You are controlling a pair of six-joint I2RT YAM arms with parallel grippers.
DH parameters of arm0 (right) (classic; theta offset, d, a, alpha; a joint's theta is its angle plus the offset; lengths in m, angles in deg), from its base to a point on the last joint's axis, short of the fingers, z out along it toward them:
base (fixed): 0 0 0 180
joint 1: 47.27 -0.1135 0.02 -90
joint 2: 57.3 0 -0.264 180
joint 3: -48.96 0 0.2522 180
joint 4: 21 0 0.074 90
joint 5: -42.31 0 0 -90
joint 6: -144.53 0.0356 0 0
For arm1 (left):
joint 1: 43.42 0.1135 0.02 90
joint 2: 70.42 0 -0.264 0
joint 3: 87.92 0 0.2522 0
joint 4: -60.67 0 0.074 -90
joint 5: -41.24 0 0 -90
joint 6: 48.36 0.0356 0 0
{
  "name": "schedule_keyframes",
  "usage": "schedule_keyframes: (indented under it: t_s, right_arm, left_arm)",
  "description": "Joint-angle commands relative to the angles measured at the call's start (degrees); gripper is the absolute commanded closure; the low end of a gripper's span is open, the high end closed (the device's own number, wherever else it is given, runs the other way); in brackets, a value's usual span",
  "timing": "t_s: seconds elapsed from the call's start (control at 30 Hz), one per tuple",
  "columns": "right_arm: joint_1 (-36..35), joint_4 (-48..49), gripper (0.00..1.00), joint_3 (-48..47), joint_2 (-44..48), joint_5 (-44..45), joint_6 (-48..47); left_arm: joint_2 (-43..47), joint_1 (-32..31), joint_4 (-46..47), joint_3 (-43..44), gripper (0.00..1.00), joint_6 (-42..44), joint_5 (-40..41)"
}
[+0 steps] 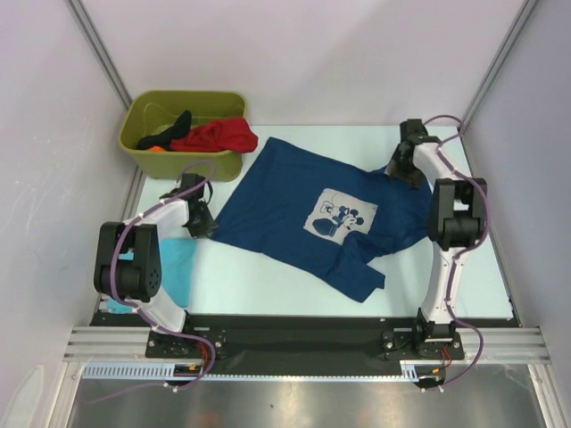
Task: Fold and stack the t-shirts
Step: Flatten the tshirt out
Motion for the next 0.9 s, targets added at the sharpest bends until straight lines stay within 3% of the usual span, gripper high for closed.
schedule_keyframes:
  t_s: [0.0, 0.2, 0.4, 0.53, 0.77, 0.87]
  right_arm:
    - [-2.71, 3.08, 0.3, -5.74, -4.73, 7.82, -2.33]
    - [-3.42, 2.31, 0.3, -14.86, -16.15, 6.95, -5.76]
    - [-3.07, -2.87, 0.28, -33.48, -29.31, 5.89, -11.02]
    - [-0.96, -5.18, 0.22, -47.47, -35.23, -0.87, -12.88]
    - [-0.34, 8.68, 0.1, -40.9, -31.29, -3.59, -18.32]
    - [1.59, 10.03, 0.14, -45.37, -33.47, -9.89, -16.85]
  left_arm:
    - [2.87, 0.38, 0.43, -0.56, 1.0, 0.08, -1.08]
    - [3.23, 0.38, -0.36, 0.41, 1.0, 0.96, -1.34]
    - [4.54, 0.38, -1.06, -1.96, 1.0, -2.28, -1.17]
    - [5.42, 0.3, -0.63, -4.33, 1.0, -6.32, -0.64]
    - [5.95, -2.34, -1.06, -5.39, 1.0, -9.5, 0.06]
    - [6.21, -3.13, -1.59, -5.22, 1.0, -9.59, 0.42]
